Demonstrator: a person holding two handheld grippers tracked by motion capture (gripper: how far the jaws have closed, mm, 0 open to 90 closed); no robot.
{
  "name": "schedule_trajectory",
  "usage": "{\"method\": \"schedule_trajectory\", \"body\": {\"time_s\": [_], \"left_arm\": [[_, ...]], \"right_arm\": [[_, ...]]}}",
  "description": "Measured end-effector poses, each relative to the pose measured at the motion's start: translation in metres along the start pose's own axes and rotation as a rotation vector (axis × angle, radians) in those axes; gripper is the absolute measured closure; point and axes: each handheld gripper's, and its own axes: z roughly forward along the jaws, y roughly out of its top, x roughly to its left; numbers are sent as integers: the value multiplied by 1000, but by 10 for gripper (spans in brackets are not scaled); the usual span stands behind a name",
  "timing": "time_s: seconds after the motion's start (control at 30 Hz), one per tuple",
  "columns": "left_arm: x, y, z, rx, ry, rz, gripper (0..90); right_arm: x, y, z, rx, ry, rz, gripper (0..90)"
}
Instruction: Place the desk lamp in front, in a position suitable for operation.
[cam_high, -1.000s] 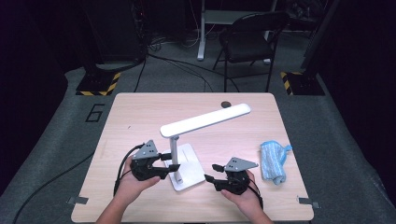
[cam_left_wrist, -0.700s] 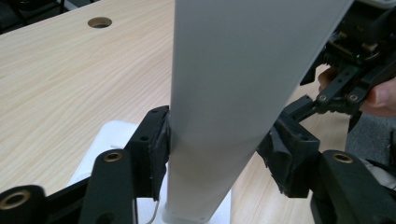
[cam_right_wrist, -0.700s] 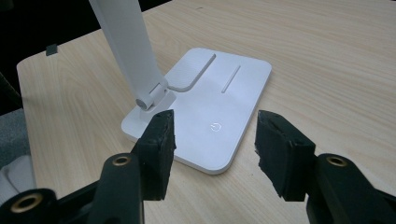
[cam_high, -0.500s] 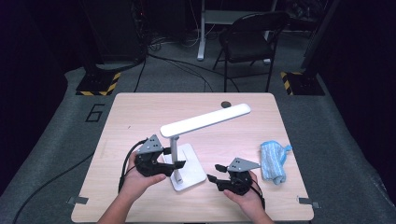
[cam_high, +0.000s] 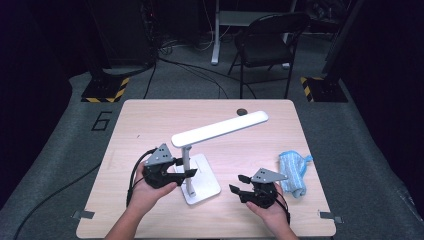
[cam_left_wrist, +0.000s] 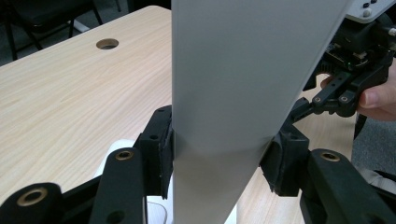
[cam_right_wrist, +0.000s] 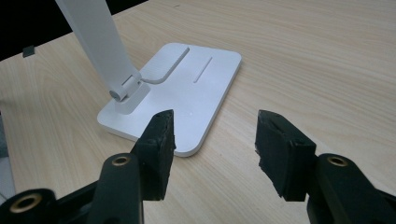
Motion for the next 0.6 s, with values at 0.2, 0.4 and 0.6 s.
{"method": "schedule_trajectory", "body": {"time_s": [0.2, 0.4, 0.6], "left_arm": [[0, 0, 0, 0, -6, 5, 513], [1, 0, 0, 1, -11, 9, 514], [2, 0, 0, 5, -19, 13, 514]], "right_arm": [[-6, -1, -6, 7, -17, 5, 475], [-9, -1, -9, 1, -6, 1, 494], [-12, 1, -14, 30, 6, 13, 481]]}}
